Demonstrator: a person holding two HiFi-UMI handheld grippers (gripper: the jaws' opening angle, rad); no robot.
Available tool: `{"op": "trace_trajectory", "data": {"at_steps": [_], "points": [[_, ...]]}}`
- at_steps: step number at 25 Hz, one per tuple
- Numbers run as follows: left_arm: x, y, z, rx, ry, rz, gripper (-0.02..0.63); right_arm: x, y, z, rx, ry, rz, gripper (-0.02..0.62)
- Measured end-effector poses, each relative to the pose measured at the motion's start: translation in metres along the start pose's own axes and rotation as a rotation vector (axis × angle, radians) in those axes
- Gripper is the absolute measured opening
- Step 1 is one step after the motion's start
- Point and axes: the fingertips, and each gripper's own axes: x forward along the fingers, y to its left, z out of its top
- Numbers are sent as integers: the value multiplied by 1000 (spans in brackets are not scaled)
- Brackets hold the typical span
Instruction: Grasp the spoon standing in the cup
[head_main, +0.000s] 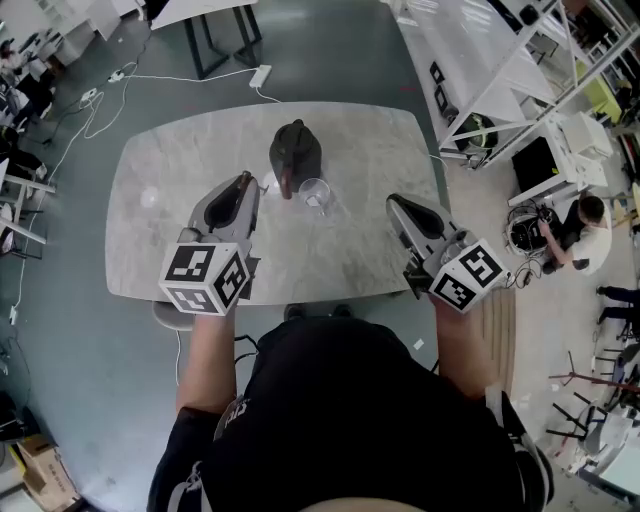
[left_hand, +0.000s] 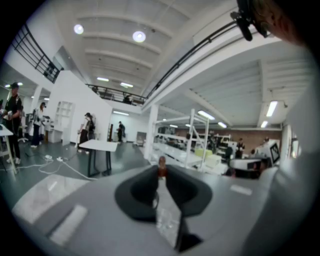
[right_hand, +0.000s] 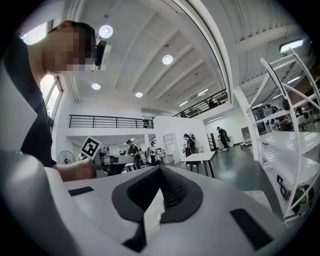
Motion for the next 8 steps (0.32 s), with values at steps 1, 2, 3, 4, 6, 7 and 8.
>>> {"op": "trace_trajectory", "data": {"at_steps": [1,2,3,4,6,7,8], "points": [[0,0,1,0,-1,0,52,0,0,0,-1,0,0,-9],[0,0,1,1,-3,0,52,0,0,0,-1,-1,0,-9],[0,0,2,3,-5,-2,52,0,-1,-1,-1,0,0,-9],[1,-1,3,5,-8,-5,52,0,-2,-1,-1,2,-1,-9],[2,-4,5,8,-11,-10,52,0,-3,-2,-1,6,-2,-9],[2,-5,6,10,-11,-12,52,0,-3,-3,-1,7,-2,-9],[2,-6,7,11,-11,-14,52,0,-4,-3,-1,9,-2,-9]]}}
